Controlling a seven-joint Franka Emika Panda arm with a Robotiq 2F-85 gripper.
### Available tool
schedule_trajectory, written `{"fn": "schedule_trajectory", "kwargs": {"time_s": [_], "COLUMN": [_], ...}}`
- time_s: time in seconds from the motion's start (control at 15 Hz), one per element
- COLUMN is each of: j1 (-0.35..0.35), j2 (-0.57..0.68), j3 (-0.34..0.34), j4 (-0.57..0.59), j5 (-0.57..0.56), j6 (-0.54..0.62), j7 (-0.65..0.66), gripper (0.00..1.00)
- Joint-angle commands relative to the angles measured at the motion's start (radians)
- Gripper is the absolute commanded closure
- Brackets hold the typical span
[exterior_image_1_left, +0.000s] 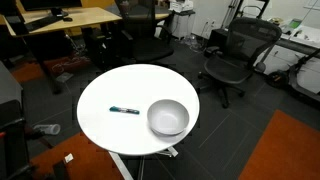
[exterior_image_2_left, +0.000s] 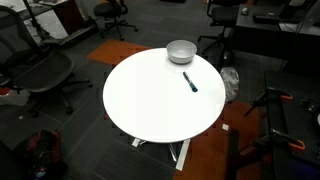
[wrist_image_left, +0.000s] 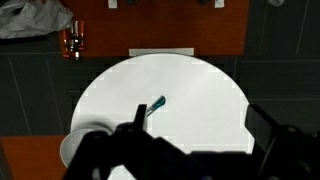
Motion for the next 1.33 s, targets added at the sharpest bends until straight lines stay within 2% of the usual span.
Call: {"fn": "schedule_trajectory", "kwargs": {"time_s": [0.0, 0.87, 1.07, 1.27], "j1": [-0.009, -0.009, -0.014, -0.034], "j2": [0.000, 0.001, 0.025, 0.052], "j3": [0.008, 0.008, 0.000, 0.001], "j4": [0.002, 0.002, -0.009, -0.034], "j5": [0.005, 0.005, 0.017, 0.021], "j6": [-0.002, -0.002, 0.054, 0.161], "j7": [-0.005, -0.005, 0.005, 0.057], "gripper": [0.00, 0.00, 0.00, 0.00]}}
